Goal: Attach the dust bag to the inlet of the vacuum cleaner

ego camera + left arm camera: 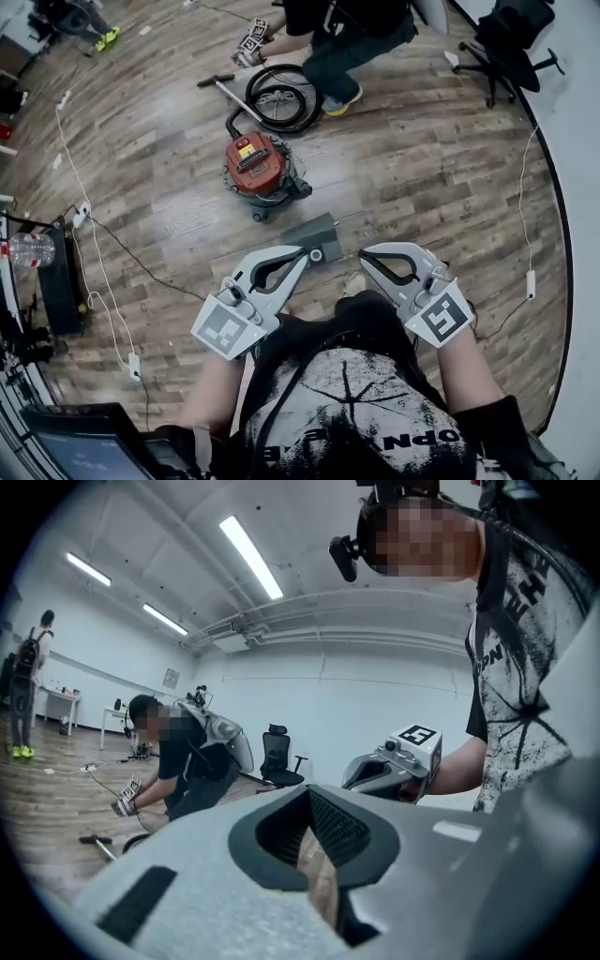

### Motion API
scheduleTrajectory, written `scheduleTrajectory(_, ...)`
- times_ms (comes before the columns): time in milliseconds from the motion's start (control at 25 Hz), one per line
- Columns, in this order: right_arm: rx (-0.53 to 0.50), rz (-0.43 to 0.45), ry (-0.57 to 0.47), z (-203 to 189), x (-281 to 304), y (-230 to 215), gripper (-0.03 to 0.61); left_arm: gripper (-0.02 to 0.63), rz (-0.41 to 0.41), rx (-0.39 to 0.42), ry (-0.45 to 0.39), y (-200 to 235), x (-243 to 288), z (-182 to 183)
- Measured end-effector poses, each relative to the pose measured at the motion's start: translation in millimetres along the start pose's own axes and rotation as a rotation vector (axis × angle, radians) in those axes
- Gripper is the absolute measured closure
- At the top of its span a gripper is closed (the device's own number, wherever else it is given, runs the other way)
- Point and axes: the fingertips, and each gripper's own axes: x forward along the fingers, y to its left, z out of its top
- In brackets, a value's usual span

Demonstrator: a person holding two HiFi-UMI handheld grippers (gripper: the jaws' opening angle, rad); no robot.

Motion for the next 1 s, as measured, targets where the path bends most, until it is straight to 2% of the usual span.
scheduleTrajectory(120, 0.035, -0.001, 0.067, -18, 15, 20, 0.574, 0.614, -0.059, -0.074, 0.010, 11, -13, -17)
scheduleTrajectory(200, 0.073, -0.004, 0.082, -39, 26, 33, 0.572, 0.614, -0.083, -0.093, 0.023, 19, -18, -36)
scheduleTrajectory(320, 0.061, -0.002, 0.113, -91, 56, 46, 0.545, 0.614, -0.118, -0.092, 0.047, 35, -13, -76)
scheduleTrajectory(400, 0.038, 0.030, 0.159, -136, 83, 57, 0.519, 0.614, -0.146, -0.084, 0.053, 45, -4, -109)
scheduleTrajectory(600, 0.009, 0.179, 0.247, -261, 154, 91, 0.458, 0.614, -0.211, 0.011, 0.085, 70, 25, -203)
scheduleTrajectory(680, -0.034, 0.248, 0.291, -316, 180, 102, 0.408, 0.614, -0.220, 0.027, 0.076, 81, 38, -244)
scheduleTrajectory(880, -0.114, 0.348, 0.418, -488, 277, 125, 0.373, 0.614, -0.285, 0.120, 0.187, 123, 65, -395)
scheduleTrajectory(1000, -0.132, 0.419, 0.542, -587, 321, 150, 0.347, 0.614, -0.330, 0.112, 0.210, 129, 73, -457)
